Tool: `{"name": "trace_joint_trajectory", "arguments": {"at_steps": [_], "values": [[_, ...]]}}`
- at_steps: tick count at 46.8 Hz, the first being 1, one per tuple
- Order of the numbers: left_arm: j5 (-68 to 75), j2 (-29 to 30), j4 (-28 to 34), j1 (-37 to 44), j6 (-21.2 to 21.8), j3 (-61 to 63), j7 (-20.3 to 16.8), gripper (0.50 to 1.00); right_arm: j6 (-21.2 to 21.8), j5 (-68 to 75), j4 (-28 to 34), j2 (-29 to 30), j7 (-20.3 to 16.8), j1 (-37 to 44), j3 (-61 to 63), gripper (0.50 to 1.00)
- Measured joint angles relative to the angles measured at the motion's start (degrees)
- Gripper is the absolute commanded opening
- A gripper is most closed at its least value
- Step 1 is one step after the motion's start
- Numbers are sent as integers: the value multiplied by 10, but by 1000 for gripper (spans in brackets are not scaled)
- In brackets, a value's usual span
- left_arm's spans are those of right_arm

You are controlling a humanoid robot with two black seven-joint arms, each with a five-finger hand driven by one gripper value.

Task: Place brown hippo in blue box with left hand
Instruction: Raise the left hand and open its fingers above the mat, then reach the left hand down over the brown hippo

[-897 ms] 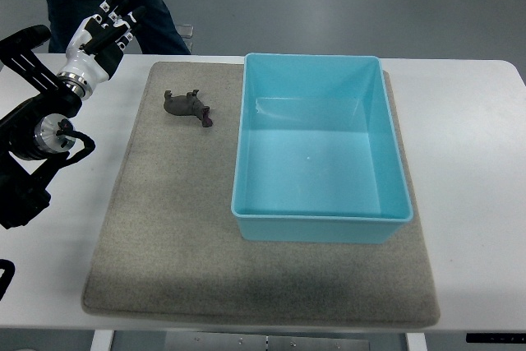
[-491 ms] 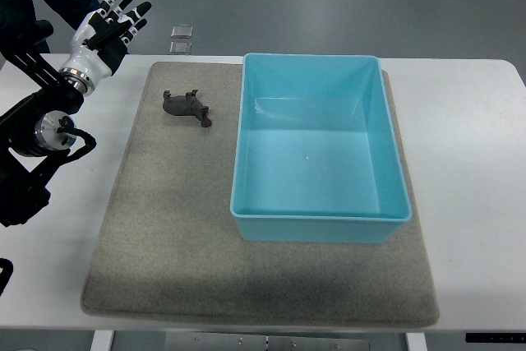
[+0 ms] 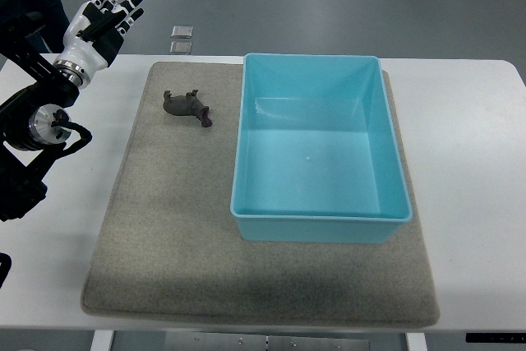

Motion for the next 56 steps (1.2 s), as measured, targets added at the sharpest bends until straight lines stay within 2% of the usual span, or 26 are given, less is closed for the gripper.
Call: {"name": "trace_joint_trajectory", "arguments": {"at_steps": [14,26,37,41,47,56], "values": [[9,0,-4,-4,-2,0,-1,994,0,0,0,0,0,0,0,936],[62,14,-4,-11,-13,11,-48,994,0,0,0,0,0,0,0,936],[148,21,-4,-12,-16,11,-57,994,0,0,0,0,0,0,0,936],[146,22,-4,-13,-42,7,-57,994,0,0,0,0,0,0,0,936],[145,23,-2,-18,-112,4,-57,992,0,0,0,0,0,0,0,936],[170,53,-3,-31,-130,13,-50,994,0,0,0,0,0,0,0,936]]}}
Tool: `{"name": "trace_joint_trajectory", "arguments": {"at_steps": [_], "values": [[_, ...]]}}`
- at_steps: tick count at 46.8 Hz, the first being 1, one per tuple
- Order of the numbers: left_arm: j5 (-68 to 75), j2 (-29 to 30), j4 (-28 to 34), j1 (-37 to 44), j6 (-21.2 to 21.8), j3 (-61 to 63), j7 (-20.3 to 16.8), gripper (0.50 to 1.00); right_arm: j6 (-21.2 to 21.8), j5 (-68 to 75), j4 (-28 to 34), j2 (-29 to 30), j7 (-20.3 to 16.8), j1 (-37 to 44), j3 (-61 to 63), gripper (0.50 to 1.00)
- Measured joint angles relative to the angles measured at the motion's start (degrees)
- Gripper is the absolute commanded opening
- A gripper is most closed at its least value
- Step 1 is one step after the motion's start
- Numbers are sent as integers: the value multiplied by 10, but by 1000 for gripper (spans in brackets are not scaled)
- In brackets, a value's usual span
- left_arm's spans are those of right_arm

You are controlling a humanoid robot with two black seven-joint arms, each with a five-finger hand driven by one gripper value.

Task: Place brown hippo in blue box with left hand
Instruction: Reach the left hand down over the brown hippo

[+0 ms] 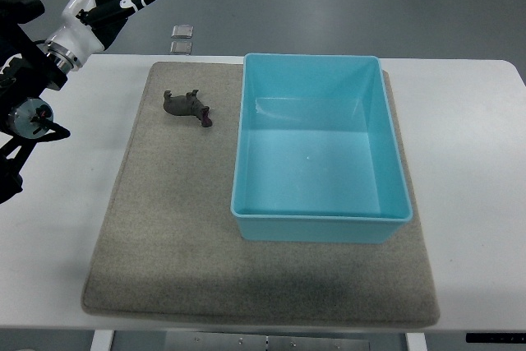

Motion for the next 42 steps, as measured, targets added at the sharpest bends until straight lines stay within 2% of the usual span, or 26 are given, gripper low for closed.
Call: {"name": "trace_joint_trajectory", "arguments": {"at_steps": [11,22,35,42], "values": [[127,65,-2,-35,-7,69,0,994,0,0,0,0,0,0,0,936],[169,116,-20,-67,-4,187,0,996,0,0,0,0,0,0,0,936],[248,133,-62,-100,-2,283,0,992,0,0,0,0,0,0,0,936],[325,133,-76,-105,3,294,0,988,0,0,0,0,0,0,0,936]]}}
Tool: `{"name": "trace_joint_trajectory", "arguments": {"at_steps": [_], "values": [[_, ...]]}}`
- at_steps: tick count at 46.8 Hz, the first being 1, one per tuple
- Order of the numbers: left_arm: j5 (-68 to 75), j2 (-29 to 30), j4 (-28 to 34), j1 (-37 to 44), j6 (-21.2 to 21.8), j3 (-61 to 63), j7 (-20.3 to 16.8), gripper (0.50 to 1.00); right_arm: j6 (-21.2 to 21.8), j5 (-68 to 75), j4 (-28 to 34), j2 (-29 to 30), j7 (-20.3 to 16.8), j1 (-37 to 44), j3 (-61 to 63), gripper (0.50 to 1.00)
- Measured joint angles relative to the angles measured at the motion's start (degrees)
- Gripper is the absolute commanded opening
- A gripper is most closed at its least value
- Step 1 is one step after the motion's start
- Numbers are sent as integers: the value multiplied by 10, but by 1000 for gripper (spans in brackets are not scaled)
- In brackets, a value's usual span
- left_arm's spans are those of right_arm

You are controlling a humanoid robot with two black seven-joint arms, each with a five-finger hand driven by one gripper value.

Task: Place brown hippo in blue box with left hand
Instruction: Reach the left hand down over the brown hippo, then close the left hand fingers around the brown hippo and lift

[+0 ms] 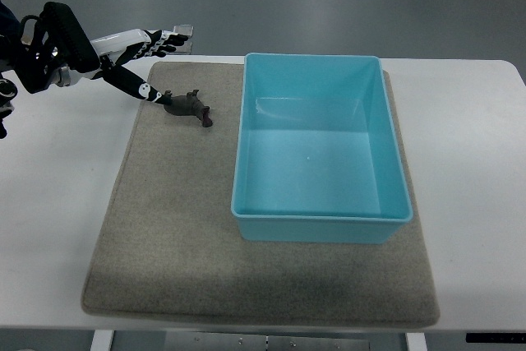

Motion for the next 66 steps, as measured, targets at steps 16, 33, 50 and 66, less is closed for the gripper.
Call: {"name": "trace_joint_trajectory", "arguments": {"at_steps": [16,33,50,66], "values": [[132,-34,10,-18,80,26,5,986,0,0,0,0,0,0,0,936],[138,-57,48,-35,118,89,19,956,0,0,0,0,0,0,0,936],[138,-89,80,-35,120,90,22,894,0,0,0,0,0,0,0,936],[139,-104,90,-38,148,135,26,872,0,0,0,0,0,0,0,936]]}}
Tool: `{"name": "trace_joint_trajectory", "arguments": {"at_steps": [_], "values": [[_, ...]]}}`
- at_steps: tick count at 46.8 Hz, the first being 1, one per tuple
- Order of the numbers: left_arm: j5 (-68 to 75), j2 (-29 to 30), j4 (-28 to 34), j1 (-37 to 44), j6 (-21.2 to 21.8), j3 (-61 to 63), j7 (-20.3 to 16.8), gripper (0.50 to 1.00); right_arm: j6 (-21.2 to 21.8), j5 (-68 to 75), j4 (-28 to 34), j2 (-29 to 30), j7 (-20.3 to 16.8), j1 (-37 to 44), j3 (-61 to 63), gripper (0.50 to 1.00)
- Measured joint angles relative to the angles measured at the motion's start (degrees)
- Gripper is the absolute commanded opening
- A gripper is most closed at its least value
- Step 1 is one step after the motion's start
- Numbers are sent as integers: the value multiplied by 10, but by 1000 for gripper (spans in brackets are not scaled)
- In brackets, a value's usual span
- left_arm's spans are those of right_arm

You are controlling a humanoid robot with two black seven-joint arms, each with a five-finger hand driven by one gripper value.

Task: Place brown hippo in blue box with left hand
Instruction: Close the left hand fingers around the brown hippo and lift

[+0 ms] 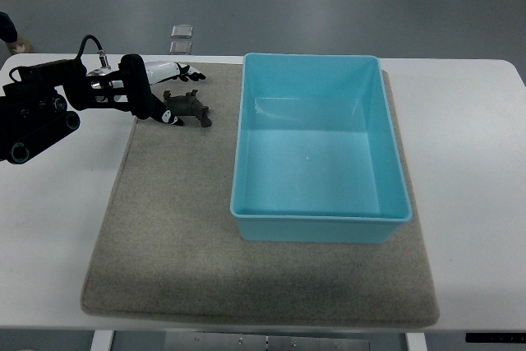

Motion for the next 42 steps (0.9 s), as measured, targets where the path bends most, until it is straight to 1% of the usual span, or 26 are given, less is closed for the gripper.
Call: {"name": "trace_joint_trajectory", "arguments": {"at_steps": [5,14,19,21,24,26,27,31,35,39,42], "values": [[-1,-5,5,-1,2,4,0,855,0,0,0,0,0,0,0,936],[-1,-7,7,-1,2,4,1,741,0,0,0,0,0,0,0,936],[-1,-7,7,-1,2,5,9,699,0,0,0,0,0,0,0,936],[-1,-7,7,-1,2,5,11,673,0,0,0,0,0,0,0,936],[-1,-7,7,-1,2,5,13,658,0,0,0,0,0,0,0,936],[-1,-7,7,-1,2,5,13,628,0,0,0,0,0,0,0,936],[-1,-7,7,-1,2,5,13,623,0,0,0,0,0,0,0,936],[-1,-7,7,-1,2,5,14,576,0,0,0,0,0,0,0,936],[-1,-7,7,0,2,5,14,506,0,0,0,0,0,0,0,936],[-1,-7,7,0,2,5,15,500,0,0,0,0,0,0,0,936],[-1,-7,6,0,2,5,23,500,0,0,0,0,0,0,0,936]]}}
